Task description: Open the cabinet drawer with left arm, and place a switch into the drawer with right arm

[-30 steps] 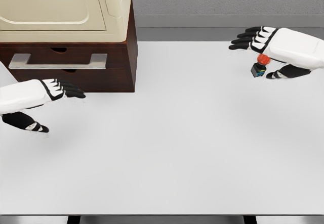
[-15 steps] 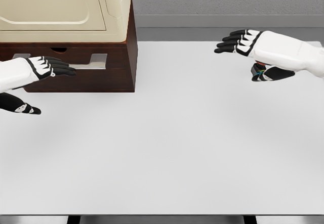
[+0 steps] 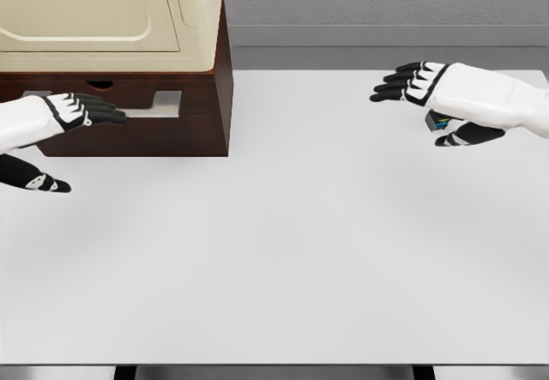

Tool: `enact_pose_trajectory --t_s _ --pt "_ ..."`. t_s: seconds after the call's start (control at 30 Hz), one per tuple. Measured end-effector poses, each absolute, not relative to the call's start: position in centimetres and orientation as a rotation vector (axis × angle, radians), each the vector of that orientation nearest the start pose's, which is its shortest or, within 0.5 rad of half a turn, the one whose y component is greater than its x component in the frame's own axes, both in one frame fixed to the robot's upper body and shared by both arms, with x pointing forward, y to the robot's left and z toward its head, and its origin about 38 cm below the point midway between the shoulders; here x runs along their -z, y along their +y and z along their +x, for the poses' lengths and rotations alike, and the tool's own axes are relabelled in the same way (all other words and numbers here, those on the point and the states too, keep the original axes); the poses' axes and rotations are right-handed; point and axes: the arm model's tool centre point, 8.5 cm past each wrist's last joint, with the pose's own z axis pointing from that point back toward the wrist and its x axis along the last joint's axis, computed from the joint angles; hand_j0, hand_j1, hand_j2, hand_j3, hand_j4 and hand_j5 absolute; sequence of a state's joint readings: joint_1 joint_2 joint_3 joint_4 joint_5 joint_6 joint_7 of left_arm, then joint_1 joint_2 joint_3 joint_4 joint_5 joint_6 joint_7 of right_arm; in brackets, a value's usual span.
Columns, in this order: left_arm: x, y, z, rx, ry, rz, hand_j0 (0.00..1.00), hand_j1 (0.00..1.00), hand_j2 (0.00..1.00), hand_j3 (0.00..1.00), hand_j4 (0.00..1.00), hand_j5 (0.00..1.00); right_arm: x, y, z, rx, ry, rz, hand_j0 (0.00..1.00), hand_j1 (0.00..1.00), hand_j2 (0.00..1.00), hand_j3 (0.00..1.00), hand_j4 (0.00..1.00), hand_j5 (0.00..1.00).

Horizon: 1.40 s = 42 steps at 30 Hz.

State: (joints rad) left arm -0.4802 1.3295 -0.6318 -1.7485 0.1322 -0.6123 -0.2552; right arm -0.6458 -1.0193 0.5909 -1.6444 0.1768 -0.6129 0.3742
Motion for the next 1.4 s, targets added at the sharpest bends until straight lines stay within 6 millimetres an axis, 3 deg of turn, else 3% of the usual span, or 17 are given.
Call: enact_pose_trajectory --t_s 0.33,0.77,1.4 --pt "-28.2 38.2 36.1 1.728 -1.633 0.259 1.0 1.0 1.0 1.0 1.0 1.0 -29.1 -32.4 40.5 2.754 2.318 0.603 1.0 1.0 1.0 1.0 1.0 1.0" --pt "-26.7 36.7 37.1 1.683 -1.69 0.212 1.0 1.0 1.0 1.0 1.0 1.0 -27.3 -36.0 42.7 2.891 2.324 0.717 1.0 1.0 1.0 1.0 1.0 1.0" --pt "-25.4 38.4 38.2 1.627 -1.653 0.246 1.0 1.0 1.0 1.0 1.0 1.0 -26.4 -35.3 43.1 2.887 2.359 0.676 1.0 1.0 1.0 1.0 1.0 1.0"
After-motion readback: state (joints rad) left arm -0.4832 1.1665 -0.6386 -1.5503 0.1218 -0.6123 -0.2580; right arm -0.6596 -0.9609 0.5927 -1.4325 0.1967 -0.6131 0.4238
